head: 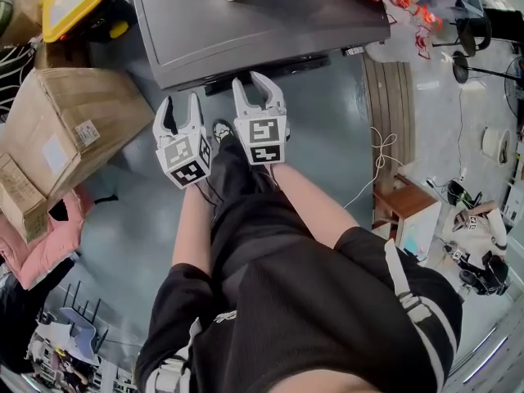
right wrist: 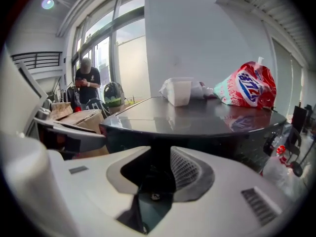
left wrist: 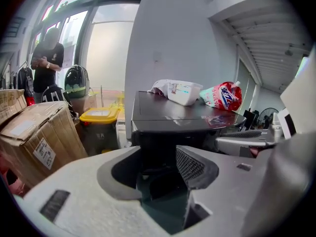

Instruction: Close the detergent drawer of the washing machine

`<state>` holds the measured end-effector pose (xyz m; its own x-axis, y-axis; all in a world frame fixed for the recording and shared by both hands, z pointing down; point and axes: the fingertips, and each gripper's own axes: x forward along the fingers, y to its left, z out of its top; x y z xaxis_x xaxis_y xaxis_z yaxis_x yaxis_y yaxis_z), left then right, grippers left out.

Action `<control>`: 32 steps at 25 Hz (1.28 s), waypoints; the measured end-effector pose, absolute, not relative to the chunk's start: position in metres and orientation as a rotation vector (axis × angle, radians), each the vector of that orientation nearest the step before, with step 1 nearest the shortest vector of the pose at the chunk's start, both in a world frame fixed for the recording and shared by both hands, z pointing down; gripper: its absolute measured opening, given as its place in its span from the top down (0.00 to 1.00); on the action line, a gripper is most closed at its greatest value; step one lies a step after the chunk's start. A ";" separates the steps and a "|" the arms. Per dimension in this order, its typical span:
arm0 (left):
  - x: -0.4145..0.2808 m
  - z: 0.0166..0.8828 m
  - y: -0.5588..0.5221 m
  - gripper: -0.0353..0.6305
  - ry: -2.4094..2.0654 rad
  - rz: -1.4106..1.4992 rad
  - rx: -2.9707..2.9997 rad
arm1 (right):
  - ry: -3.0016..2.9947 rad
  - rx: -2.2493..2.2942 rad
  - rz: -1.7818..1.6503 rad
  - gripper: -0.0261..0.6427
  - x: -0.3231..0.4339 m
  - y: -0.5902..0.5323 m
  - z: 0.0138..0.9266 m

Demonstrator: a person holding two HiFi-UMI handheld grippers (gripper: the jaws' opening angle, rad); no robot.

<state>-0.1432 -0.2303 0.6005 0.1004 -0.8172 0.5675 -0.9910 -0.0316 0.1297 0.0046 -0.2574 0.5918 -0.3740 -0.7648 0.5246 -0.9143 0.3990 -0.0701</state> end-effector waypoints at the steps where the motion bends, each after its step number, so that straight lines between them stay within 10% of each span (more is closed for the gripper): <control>1: -0.140 0.600 -0.227 0.60 -1.755 0.467 1.902 | -2.263 1.421 0.474 0.77 0.005 -0.255 0.590; 9: -0.113 0.581 -0.183 0.71 -1.744 0.451 1.928 | -2.356 1.291 0.392 0.91 0.015 -0.213 0.568; 14: -0.085 0.563 -0.138 0.94 -1.725 0.432 1.996 | -2.429 1.170 0.351 0.95 0.031 -0.171 0.554; 32: -0.068 0.460 -0.033 0.94 -1.771 0.298 2.133 | -2.499 0.966 0.001 0.95 0.093 -0.055 0.469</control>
